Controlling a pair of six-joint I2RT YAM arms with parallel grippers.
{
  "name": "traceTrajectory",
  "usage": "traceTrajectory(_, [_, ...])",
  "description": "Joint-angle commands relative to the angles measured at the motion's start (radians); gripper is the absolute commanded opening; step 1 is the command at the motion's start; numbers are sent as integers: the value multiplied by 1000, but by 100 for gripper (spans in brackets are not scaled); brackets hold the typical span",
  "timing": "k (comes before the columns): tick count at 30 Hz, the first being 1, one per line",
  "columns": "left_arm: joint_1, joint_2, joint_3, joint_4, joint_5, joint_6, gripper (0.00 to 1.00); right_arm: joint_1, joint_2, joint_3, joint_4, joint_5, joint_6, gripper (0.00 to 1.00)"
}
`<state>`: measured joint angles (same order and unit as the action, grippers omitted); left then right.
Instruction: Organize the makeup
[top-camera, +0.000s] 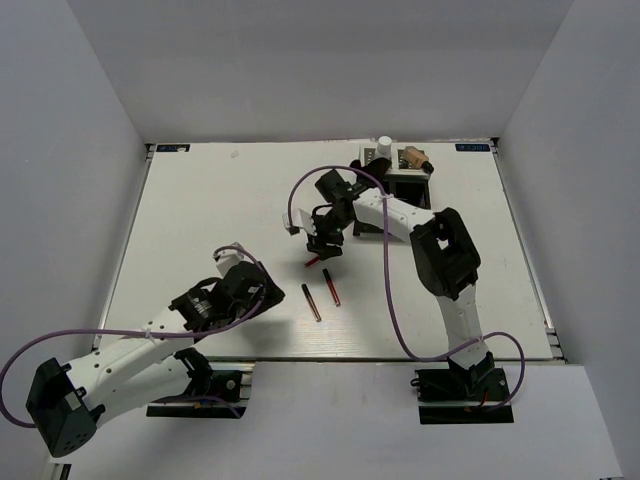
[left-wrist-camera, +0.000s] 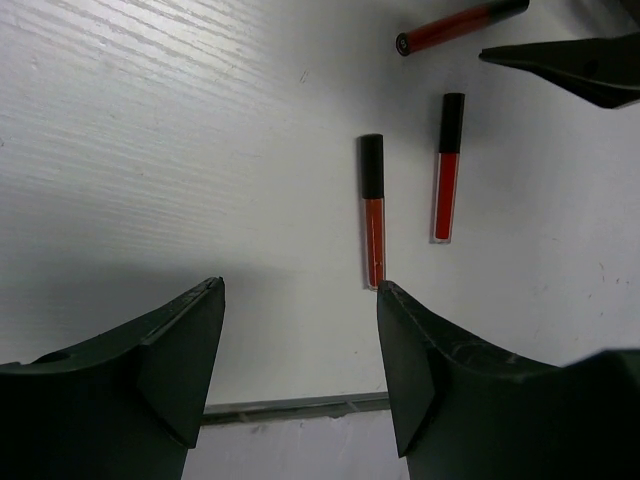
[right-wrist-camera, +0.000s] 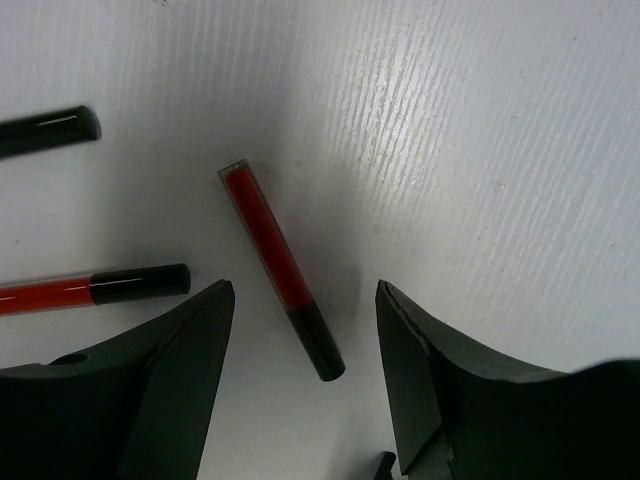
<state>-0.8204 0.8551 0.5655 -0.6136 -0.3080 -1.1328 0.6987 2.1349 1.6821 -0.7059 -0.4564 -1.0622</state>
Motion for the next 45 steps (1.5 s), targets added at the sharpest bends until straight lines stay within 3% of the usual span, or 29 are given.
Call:
traceTrajectory(1, [-5, -2, 1, 9, 24, -7, 72, 2, 8, 59, -43, -48, -58, 64])
traceTrajectory(10, [-5, 4, -13, 21, 32, -10, 72, 2, 66, 113, -153, -76, -130, 63])
traceTrajectory(26, [-5, 16, -4, 5, 44, -25, 72, 15, 151, 129, -76, 56, -65, 55])
traceTrajectory(35, [4, 110, -16, -29, 67, -111, 72, 39, 102, 10, -60, 162, -162, 31])
traceTrajectory(36, [4, 126, -16, -32, 72, -114, 72, 42, 82, -13, -46, 165, -163, 22])
traceTrajectory(39, [4, 180, -9, -28, 86, -124, 72, 58, 76, -65, -15, 160, -144, 6])
traceTrajectory(45, [4, 234, -7, -23, 86, -148, 72, 65, 115, 109, -59, -11, 55, 0])
